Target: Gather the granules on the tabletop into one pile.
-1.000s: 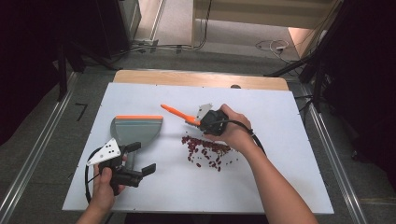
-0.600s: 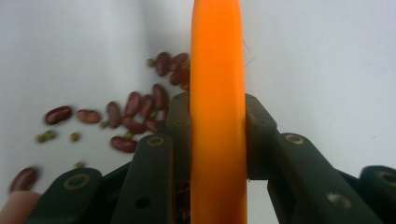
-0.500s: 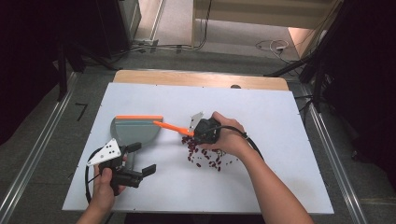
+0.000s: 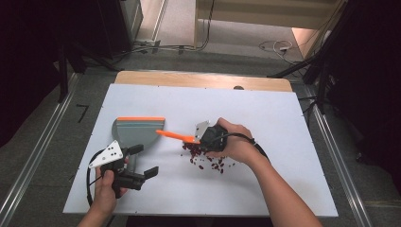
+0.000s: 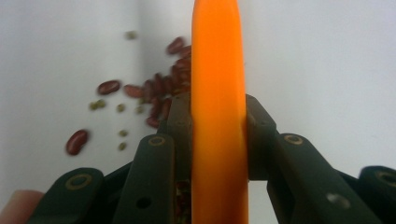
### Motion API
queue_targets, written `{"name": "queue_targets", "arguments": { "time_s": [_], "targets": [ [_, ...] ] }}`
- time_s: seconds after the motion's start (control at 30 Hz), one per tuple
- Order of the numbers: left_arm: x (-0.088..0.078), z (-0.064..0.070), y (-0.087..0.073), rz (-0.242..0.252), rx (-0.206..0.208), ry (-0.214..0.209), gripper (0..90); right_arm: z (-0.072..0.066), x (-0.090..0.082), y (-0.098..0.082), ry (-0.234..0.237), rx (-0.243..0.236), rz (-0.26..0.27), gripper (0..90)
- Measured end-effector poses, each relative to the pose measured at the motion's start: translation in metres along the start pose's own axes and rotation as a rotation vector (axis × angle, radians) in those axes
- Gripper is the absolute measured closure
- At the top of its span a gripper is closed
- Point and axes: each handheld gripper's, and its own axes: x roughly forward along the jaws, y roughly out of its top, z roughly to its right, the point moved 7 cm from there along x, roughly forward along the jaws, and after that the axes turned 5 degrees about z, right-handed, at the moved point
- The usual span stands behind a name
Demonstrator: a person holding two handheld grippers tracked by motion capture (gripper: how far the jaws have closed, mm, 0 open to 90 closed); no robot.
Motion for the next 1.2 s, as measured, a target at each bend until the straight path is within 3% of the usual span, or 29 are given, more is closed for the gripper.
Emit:
{"name": "queue_targets", "arguments": {
  "time_s": [0.1, 0.23, 0.27, 0.33, 0.37, 0.4, 0.43, 0.47, 0.5, 0.53, 0.57, 0.73, 0.8, 0.87, 1.0, 1.1, 1.2],
  "targets": [
    [0.000, 0.000, 0.000, 0.003, -0.002, 0.000, 0.2, 0.005, -0.007, 0.006, -0.041, 0.037, 0.031, 68.4],
    [-0.001, -0.001, 0.001, 0.006, -0.002, 0.001, 0.2, 0.003, -0.023, 0.019, -0.029, 0.150, 0.058, 68.4],
    [-0.002, -0.002, 0.001, 0.006, -0.001, 0.003, 0.2, -0.003, -0.028, 0.025, -0.008, 0.214, 0.069, 68.4],
    [-0.002, -0.002, 0.002, 0.011, -0.002, 0.004, 0.2, -0.012, -0.031, 0.030, 0.041, 0.298, 0.084, 68.4],
    [-0.003, -0.002, 0.002, 0.012, -0.005, 0.006, 0.2, -0.012, -0.031, 0.030, 0.041, 0.298, 0.084, 68.4],
    [-0.003, -0.002, 0.002, 0.014, -0.006, 0.006, 0.3, -0.021, -0.031, 0.034, 0.057, 0.400, 0.096, 68.3],
    [-0.003, -0.002, 0.003, 0.015, -0.005, 0.005, 0.3, -0.021, -0.031, 0.034, 0.057, 0.400, 0.096, 68.3],
    [-0.003, -0.002, 0.003, 0.016, -0.005, 0.006, 0.3, -0.026, -0.030, 0.035, 0.072, 0.447, 0.094, 68.3],
    [-0.003, -0.002, 0.003, 0.014, -0.003, 0.007, 0.3, -0.032, -0.029, 0.036, 0.101, 0.477, 0.096, 68.3],
    [-0.003, -0.002, 0.003, 0.014, -0.002, 0.008, 0.2, -0.043, -0.027, 0.039, 0.171, 0.536, 0.114, 68.3],
    [-0.004, -0.002, 0.003, 0.013, 0.000, 0.008, 0.2, -0.043, -0.027, 0.039, 0.171, 0.536, 0.114, 68.3],
    [-0.003, -0.003, 0.002, 0.013, -0.003, 0.008, 0.3, -0.064, -0.018, 0.046, 0.282, 0.603, 0.115, 68.4],
    [-0.003, -0.003, 0.002, 0.013, -0.004, 0.008, 0.3, -0.070, -0.013, 0.049, 0.320, 0.652, 0.111, 68.4],
    [-0.003, -0.002, 0.002, 0.014, -0.004, 0.006, 0.2, -0.073, -0.006, 0.049, 0.322, 0.667, 0.092, 68.4],
    [-0.003, -0.002, 0.002, 0.013, -0.003, 0.006, 0.3, -0.064, 0.011, 0.043, 0.289, 0.730, 0.067, 68.5],
    [-0.003, -0.002, 0.002, 0.012, -0.003, 0.006, 0.2, -0.050, 0.018, 0.033, 0.286, 0.768, 0.070, 68.2],
    [-0.004, -0.003, 0.002, 0.014, -0.004, 0.005, 0.2, -0.042, 0.020, 0.022, 0.306, 0.838, 0.061, 68.0]
  ]
}}
